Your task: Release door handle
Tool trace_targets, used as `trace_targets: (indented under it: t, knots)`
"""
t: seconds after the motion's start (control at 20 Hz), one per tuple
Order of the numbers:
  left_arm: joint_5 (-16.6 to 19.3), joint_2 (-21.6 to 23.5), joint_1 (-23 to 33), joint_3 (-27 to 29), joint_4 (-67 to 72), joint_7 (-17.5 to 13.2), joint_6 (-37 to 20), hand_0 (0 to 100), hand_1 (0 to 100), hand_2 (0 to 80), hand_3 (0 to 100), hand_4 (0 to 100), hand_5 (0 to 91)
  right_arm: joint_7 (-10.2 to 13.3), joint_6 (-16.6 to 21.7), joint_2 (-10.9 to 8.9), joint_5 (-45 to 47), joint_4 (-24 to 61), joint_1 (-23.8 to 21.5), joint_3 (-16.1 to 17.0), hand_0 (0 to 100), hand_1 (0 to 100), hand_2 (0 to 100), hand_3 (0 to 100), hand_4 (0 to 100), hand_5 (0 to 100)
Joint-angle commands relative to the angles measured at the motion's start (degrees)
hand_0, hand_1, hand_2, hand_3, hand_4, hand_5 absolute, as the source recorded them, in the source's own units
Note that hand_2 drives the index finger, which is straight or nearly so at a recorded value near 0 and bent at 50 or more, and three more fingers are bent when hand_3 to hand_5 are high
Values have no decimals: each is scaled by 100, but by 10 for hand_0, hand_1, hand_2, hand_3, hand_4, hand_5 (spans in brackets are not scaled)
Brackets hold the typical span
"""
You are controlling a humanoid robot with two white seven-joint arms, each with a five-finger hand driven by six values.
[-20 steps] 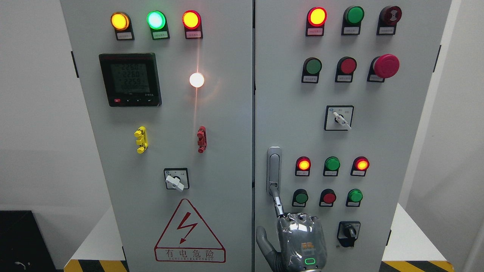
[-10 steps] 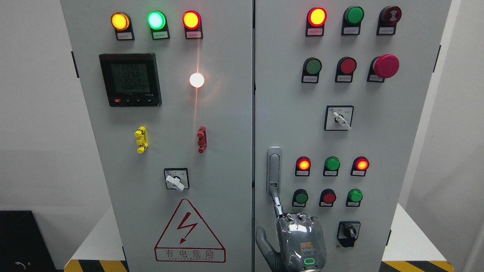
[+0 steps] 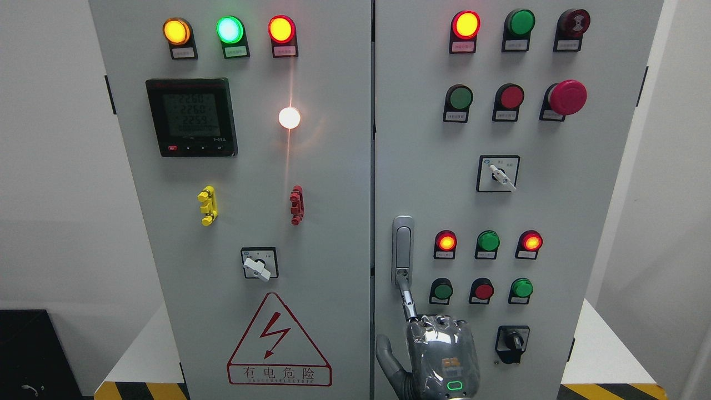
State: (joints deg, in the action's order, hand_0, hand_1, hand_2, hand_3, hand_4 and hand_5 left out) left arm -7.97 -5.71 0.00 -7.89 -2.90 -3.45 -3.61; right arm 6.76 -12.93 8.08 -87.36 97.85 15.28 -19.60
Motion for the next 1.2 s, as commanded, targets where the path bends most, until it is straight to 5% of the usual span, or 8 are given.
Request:
trace_targets:
  t: [0.0,1.15]
  knots:
    - [-3,0,114,-2,0,2,1,120,556,0,0,0,0,1,-7,-9,0,-126,-7,123,521,315,26,1000,1000,1000]
    - [-3,0,114,-2,0,2,1,120,556,0,0,0,0,1,-7,0,0,-161,-25,88,520,314,29,1000,1000,1000]
